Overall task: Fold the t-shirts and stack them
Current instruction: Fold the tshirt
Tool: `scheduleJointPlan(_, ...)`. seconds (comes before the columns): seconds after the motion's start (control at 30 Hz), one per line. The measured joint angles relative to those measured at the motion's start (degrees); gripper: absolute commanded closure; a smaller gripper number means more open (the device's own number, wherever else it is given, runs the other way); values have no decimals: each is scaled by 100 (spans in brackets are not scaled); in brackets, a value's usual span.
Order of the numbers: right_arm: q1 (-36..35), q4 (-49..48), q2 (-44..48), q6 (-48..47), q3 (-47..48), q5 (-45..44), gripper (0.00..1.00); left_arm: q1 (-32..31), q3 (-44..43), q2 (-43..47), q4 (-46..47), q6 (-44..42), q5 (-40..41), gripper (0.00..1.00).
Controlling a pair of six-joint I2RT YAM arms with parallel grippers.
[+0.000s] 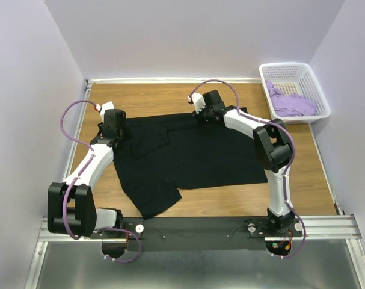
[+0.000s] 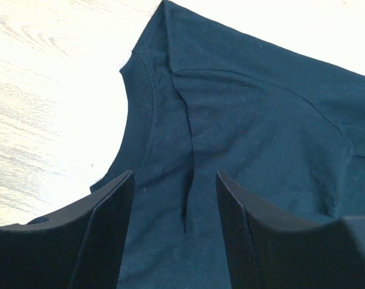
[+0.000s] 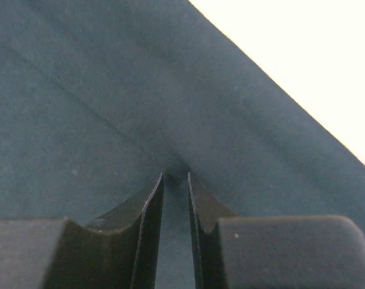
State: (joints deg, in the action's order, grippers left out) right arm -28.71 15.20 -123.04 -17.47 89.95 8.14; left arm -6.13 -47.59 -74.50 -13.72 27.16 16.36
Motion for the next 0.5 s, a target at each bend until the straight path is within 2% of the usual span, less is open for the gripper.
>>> scheduleJointPlan(0.5,-7,166,-262,-96,247,0,68,0,0,-9,37,-2,0,36)
